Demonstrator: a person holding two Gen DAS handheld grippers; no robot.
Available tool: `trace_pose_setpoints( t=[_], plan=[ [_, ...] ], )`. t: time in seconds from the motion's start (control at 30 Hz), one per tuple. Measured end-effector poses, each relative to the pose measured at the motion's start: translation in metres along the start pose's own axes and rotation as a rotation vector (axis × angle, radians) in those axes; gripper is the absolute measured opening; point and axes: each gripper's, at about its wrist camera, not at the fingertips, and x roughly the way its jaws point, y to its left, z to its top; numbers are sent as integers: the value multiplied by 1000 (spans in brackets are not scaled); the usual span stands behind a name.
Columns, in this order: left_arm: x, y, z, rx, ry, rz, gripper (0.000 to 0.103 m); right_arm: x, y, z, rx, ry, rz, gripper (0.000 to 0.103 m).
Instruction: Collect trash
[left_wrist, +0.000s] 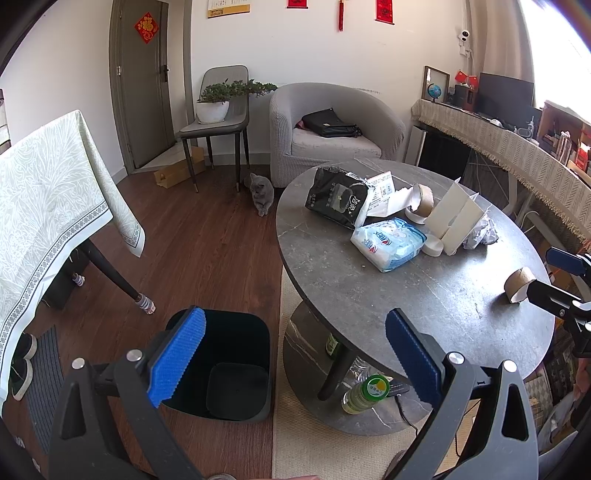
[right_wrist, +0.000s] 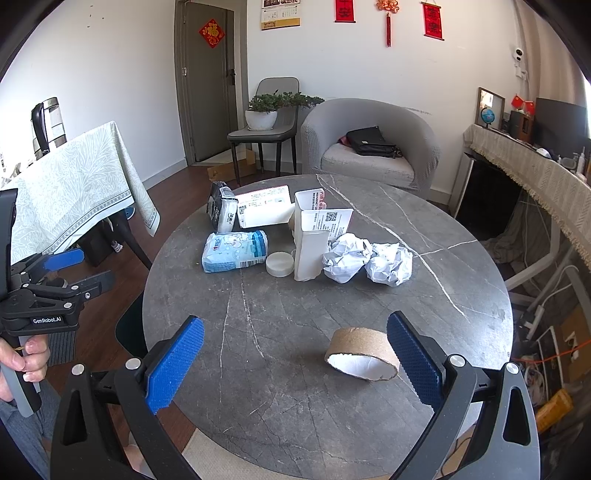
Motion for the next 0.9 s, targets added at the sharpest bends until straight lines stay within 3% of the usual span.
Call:
trace_pose_setpoints(
  t=[0.73, 0.9],
  plan=[
    [1, -18, 1, 10, -8, -38, 100, -1, -23, -8, 76, 21, -10, 100],
    [3, -27, 3, 68, -13, 6, 100, 7, -36, -16, 129, 48, -40, 98]
  ],
)
